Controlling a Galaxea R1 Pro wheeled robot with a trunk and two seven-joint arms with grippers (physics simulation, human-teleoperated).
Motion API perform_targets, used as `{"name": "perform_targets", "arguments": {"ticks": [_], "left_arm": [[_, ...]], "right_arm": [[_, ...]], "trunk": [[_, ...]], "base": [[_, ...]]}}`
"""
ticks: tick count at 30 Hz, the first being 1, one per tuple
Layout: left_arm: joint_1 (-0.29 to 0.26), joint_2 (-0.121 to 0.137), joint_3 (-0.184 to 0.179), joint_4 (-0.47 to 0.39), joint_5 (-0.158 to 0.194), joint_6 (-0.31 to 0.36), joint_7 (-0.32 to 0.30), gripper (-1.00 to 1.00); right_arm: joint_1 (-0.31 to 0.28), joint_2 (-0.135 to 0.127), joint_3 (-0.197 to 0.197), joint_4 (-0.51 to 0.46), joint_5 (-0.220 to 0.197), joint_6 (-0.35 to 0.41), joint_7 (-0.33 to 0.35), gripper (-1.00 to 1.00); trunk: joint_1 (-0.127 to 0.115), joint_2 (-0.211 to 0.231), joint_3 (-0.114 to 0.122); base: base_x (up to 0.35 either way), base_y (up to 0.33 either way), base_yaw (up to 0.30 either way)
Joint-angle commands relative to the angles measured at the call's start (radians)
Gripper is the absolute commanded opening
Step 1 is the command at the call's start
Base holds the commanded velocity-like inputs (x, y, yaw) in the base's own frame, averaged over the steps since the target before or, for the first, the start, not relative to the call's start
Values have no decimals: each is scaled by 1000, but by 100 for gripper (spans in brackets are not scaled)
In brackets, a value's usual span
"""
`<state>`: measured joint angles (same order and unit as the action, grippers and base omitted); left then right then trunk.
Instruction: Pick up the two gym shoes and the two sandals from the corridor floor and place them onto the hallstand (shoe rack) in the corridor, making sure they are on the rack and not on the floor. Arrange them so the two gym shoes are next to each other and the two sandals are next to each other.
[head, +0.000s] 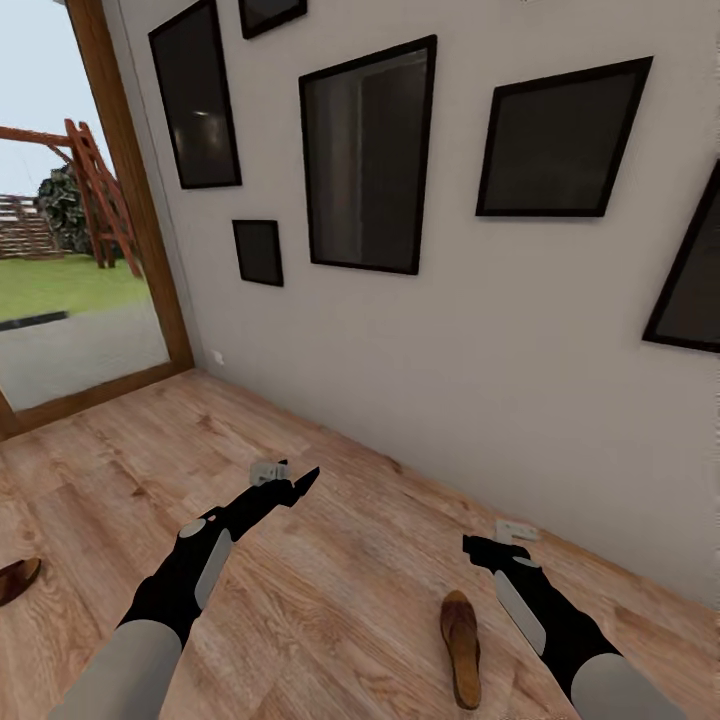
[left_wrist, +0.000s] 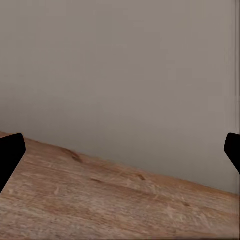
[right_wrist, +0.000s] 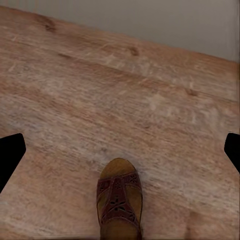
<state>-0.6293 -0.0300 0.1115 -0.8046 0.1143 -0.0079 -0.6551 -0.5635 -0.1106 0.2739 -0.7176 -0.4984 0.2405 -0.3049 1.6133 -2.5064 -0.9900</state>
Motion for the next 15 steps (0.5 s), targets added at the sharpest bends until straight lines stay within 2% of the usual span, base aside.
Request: {"name": "perform_targets", "arguments": {"ticks": [1, 6, 13, 15], "left_arm": [[-1, -1, 4, 1, 2, -1, -6, 100], [-1, -1, 4, 1, 2, -1, -6, 100], [0, -1, 8, 1, 2, -4, -6, 100], [0, -1, 27, 1, 2, -5, -4, 100]], "right_arm": [[-1, -1, 7, -2, -8, 4, -10, 100], [-1, -1, 7, -2, -8, 3, -10, 100], [-1, -1, 7, -2, -8, 4, -10, 100], [-1, -1, 7, -2, -8, 4, -10, 100]], "trunk": [[0, 0, -1], [0, 0, -1], [0, 0, -1], [0, 0, -1]], "base": [[3, 296, -255], [1, 183, -255], [0, 28, -255], [0, 3, -108]]}}
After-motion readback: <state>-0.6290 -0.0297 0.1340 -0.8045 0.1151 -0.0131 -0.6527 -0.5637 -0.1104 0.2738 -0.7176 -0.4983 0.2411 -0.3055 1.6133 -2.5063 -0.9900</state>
